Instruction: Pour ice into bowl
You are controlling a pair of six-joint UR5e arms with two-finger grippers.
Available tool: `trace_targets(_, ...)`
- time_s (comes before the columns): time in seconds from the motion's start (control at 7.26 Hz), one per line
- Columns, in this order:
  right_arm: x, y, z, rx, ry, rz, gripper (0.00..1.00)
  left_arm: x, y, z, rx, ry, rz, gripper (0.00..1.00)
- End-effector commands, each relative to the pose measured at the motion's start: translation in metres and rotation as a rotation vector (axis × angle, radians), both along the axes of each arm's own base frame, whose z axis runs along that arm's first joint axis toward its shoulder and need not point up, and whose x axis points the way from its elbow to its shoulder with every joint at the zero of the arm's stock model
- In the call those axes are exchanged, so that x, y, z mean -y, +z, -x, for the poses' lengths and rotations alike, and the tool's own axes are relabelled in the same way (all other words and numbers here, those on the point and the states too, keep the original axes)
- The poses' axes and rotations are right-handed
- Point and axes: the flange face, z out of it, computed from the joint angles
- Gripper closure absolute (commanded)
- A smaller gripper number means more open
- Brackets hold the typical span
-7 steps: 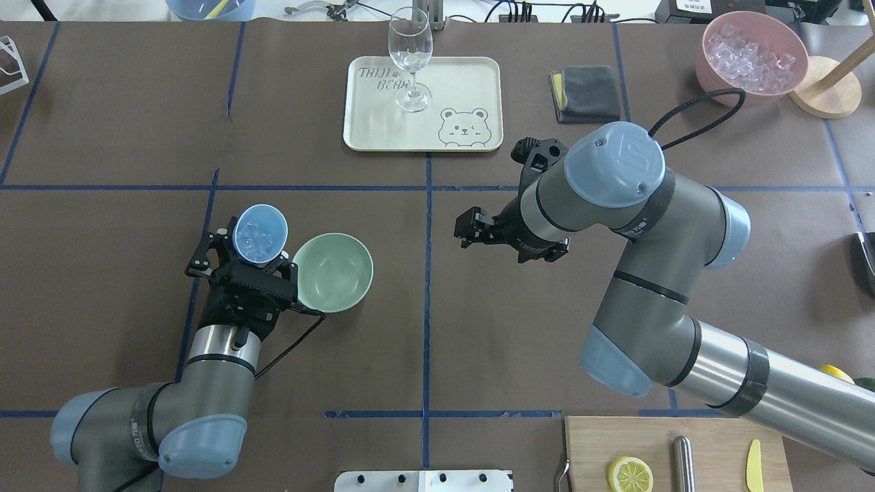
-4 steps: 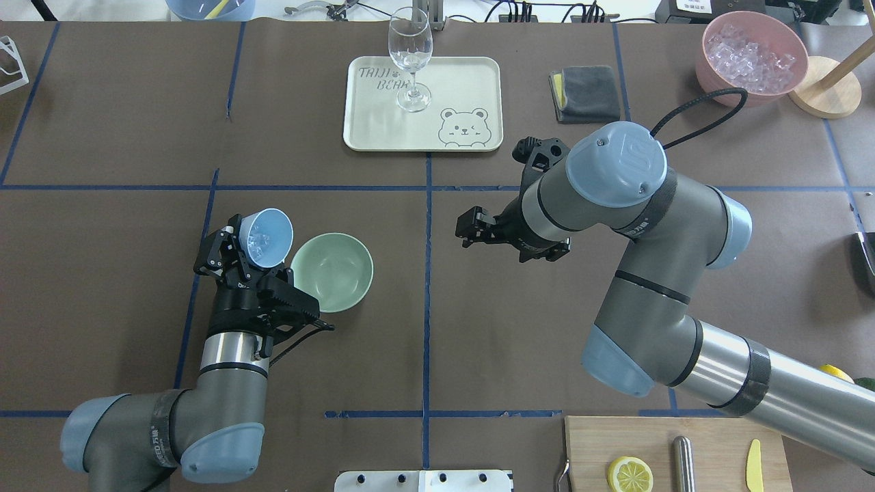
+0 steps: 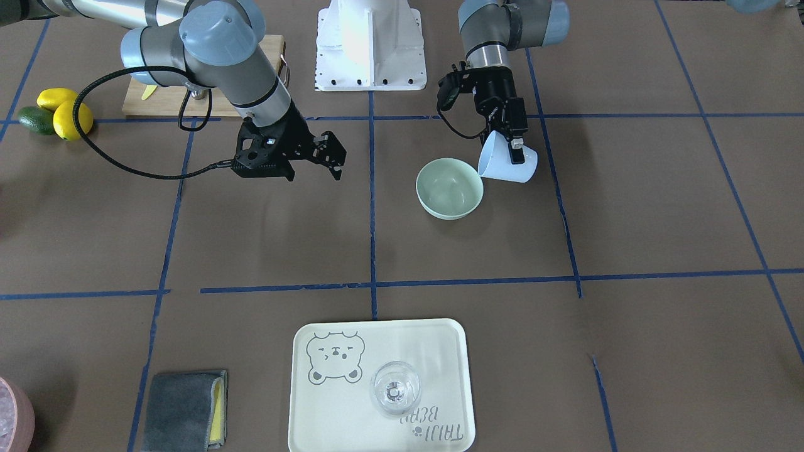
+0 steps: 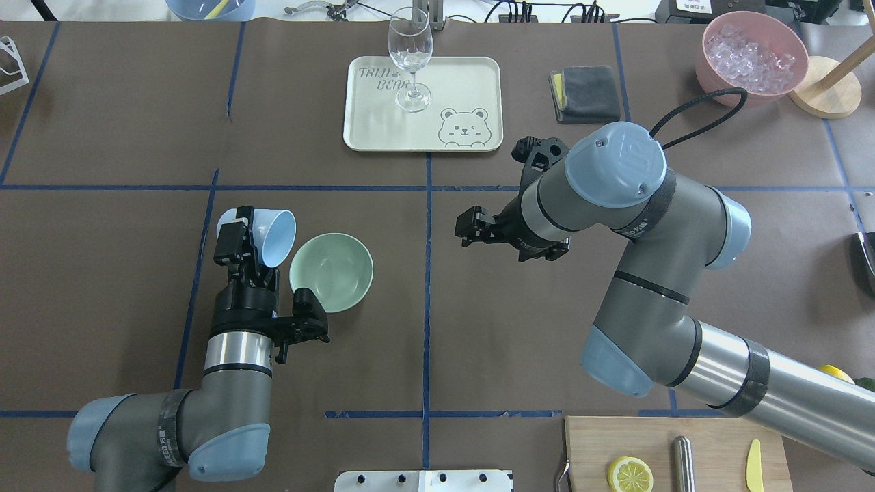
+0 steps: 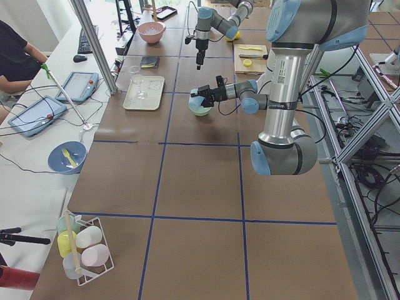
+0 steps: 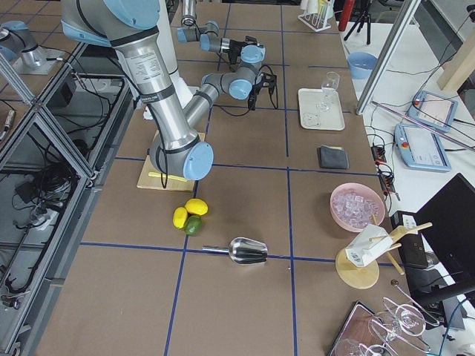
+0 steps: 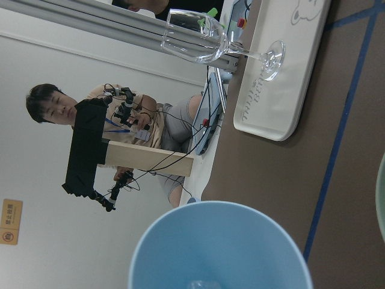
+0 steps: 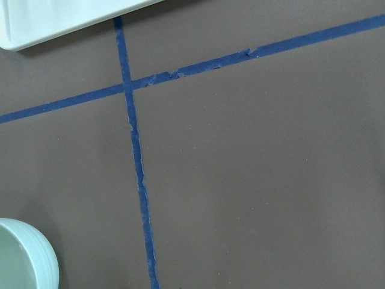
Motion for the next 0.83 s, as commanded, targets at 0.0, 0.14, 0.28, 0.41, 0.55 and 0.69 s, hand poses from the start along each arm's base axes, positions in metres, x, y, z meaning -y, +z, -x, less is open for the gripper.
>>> trace_targets(0.0, 0.0001, 0.0003, 0.0003, -0.001, 0.001, 0.0, 0.0, 0.0018, -0.0009, 0.0025, 0.207, 0.009, -0.038, 1.0)
trace_targets(0.14, 0.0002, 0.0001, 0.0002, 0.0, 0.003, 0.002, 0.0, 0.0016, 0.0009, 0.0015, 0.292, 0.011, -0.052, 1.0)
trace_targets(0.28, 0.0002, 0.0001, 0.0002, 0.001, 0.004, 0.003, 0.0, 0.0024, 0.0015, 0.0016, 0.323, 0.015, -0.052, 1.0)
trace_targets(0.41, 0.0001, 0.0001, 0.0002, 0.001, 0.003, 0.004, 0.0, 0.0026, 0.0027, 0.0009, 0.33, 0.015, -0.053, 1.0)
trace_targets(0.55, 0.0003, -0.0008, 0.0003, 0.002, 0.005, 0.003, 0.0, 0.0029, 0.0089, -0.0011, 0.353, 0.014, -0.053, 1.0)
trace_targets(0.69, 0.0, -0.0015, -0.0001, 0.004, 0.007, 0.006, 0.0, 0.0031, 0.0089, -0.0018, 0.434, 0.029, -0.055, 1.0)
